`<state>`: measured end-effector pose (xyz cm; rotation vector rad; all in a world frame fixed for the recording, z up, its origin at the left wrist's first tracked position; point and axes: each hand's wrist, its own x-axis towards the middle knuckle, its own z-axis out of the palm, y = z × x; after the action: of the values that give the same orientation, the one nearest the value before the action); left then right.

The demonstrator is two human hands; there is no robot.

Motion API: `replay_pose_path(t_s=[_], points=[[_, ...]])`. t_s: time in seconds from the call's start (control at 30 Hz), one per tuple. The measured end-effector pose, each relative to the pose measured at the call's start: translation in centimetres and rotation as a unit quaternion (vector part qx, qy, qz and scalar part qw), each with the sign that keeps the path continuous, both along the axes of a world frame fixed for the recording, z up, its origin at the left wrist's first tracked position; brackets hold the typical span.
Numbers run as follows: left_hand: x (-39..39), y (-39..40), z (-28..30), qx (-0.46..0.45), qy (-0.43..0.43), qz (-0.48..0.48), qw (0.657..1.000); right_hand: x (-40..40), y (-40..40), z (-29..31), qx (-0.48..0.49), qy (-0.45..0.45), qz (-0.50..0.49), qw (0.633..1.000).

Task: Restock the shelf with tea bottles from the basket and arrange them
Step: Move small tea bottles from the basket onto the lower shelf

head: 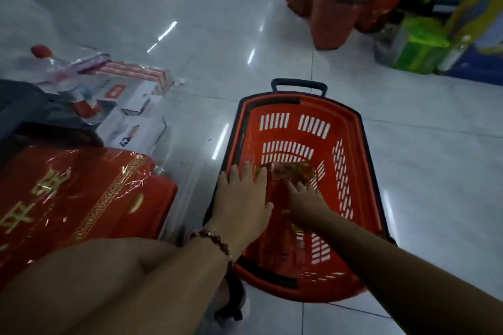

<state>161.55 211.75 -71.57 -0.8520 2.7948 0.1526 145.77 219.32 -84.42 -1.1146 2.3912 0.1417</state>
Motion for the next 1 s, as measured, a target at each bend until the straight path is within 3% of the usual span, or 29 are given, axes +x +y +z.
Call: replay_pose_path(t_s=[0.17,0.27,0.57,0.8,1.0], points=[[-1.0,-0.7,-1.9,0.015,-0.020,-0.026,0.999,-0.5,0.1,-5.0,0.017,-0.078,-0.079,0.994],[-1.5,-1.3,-2.5,0.016,-0.020,-0.036,0.999,-1.0,-0.6,-7.1,0.013,-0.111,-0.177,0.978],[-2.1,-2.9,-4.0,0.042,0.002,-0.036,0.998,-1.0,-1.3,-12.9,-0.008,-0.073,-0.312,0.947],[-2.0,-3.5,-4.5,0.051,0.021,-0.035,0.998,-0.1,-3.2,-12.3,0.010,-0.054,-0.384,0.922],[-1.6,-3.8,-4.5,0.067,0.034,-0.030,0.997,-3.7,-2.5,-18.4,-0.028,-0.209,-0.395,0.894]])
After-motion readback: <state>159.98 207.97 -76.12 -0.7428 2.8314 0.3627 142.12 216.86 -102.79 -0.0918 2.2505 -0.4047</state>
